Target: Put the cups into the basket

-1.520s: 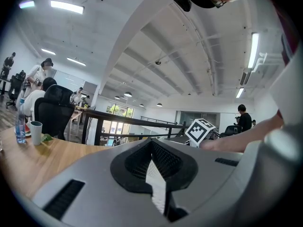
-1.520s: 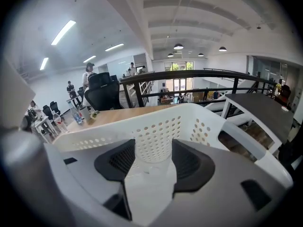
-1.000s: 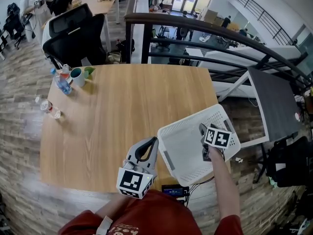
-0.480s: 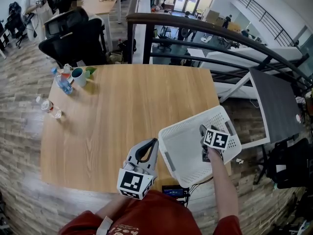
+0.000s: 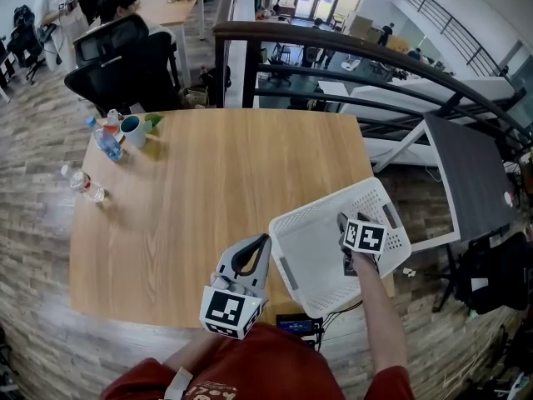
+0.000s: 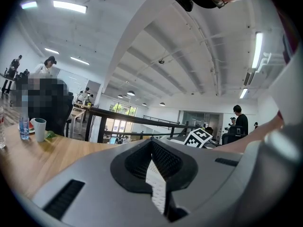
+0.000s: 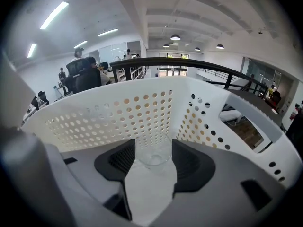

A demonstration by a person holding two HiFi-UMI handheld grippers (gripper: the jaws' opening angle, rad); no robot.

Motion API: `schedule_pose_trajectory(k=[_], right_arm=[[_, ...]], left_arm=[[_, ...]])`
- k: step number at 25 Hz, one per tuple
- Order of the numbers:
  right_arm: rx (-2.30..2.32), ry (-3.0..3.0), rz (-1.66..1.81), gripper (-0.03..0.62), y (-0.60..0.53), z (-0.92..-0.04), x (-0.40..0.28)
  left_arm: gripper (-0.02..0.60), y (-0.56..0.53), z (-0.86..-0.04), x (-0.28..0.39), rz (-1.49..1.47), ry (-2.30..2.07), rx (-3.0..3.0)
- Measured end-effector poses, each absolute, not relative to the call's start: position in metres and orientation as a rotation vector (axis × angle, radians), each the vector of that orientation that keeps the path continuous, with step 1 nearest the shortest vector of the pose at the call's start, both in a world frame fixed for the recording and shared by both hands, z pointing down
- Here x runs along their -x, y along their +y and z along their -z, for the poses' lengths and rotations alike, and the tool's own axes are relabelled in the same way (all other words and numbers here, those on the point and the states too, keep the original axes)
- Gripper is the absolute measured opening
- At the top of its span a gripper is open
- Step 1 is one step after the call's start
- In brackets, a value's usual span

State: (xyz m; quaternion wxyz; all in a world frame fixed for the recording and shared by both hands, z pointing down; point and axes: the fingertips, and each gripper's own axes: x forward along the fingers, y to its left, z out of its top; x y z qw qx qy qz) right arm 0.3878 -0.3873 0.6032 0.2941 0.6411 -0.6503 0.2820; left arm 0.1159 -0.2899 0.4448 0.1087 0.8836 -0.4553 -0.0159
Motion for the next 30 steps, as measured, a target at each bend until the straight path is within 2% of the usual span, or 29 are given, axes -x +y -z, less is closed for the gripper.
schedule_pose_trajectory(k=[30], right_arm=[[-1.785,-1.762,-0.785,0.267,-0.3886,-0.6004,-0.3933]], left_arm=[[0.008,-0.2894,-0.4461,-0.119,0.034,-1.326,-2.605]])
